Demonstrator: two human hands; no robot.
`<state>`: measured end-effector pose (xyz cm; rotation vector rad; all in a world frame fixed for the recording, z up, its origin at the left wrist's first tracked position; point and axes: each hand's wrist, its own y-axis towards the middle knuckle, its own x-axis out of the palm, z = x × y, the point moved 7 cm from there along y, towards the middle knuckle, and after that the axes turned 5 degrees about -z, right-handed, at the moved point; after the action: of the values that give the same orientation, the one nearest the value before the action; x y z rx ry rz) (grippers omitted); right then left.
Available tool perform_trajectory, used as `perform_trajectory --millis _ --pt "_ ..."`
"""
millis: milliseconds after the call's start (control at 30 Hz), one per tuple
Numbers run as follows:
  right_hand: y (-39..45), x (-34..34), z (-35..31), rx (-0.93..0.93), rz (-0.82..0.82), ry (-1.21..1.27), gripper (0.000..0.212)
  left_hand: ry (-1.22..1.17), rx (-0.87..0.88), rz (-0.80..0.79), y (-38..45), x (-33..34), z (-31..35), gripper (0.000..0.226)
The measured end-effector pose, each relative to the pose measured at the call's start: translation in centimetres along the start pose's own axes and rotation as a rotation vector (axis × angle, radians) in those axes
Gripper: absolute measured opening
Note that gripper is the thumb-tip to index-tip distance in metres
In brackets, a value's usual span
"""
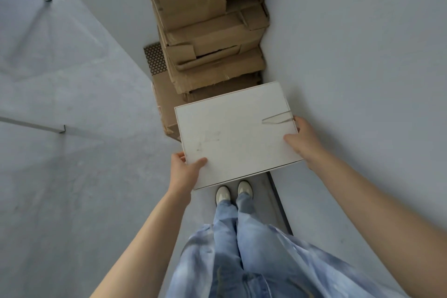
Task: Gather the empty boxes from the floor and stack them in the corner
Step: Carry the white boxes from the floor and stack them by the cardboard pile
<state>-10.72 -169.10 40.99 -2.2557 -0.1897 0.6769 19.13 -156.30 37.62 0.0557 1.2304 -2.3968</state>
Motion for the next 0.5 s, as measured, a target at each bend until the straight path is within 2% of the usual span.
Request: perform_trajectory --millis 67,133,200,233,300,500 --pt "-0.5 -0.4 1.7 0.101 0.027 0.053 0.071 -0.069 -0.036 -0.019 0.2 0.1 0.3 0.049" --pt "-1.5 -0.2 4.4 0.336 0.009 0.188 0.082 -0.13 -0.049 -0.07 0.5 0.3 0.8 0.053" --pt "-2.4 1.1 6.5 0.548 -0.096 0.502 0.068 -0.151 -0.033 -0.12 0.5 0.7 1.4 0.052" --pt "-2.7 1.8 6.5 0.577 -0.157 0.655 0.053 -0.152 -0.027 -0.132 0.4 0.7 1.6 0.049" --pt "-2.7 2.4 6.4 0.547 -0.223 0.78 0.031 -0.16 -0.023 -0.141 0.3 1.1 1.9 0.044" --pt "-0.9 0.7 5.5 0.499 -0.14 0.851 0.031 -0.182 -0.019 -0.189 0.6 3.6 2.8 0.045"
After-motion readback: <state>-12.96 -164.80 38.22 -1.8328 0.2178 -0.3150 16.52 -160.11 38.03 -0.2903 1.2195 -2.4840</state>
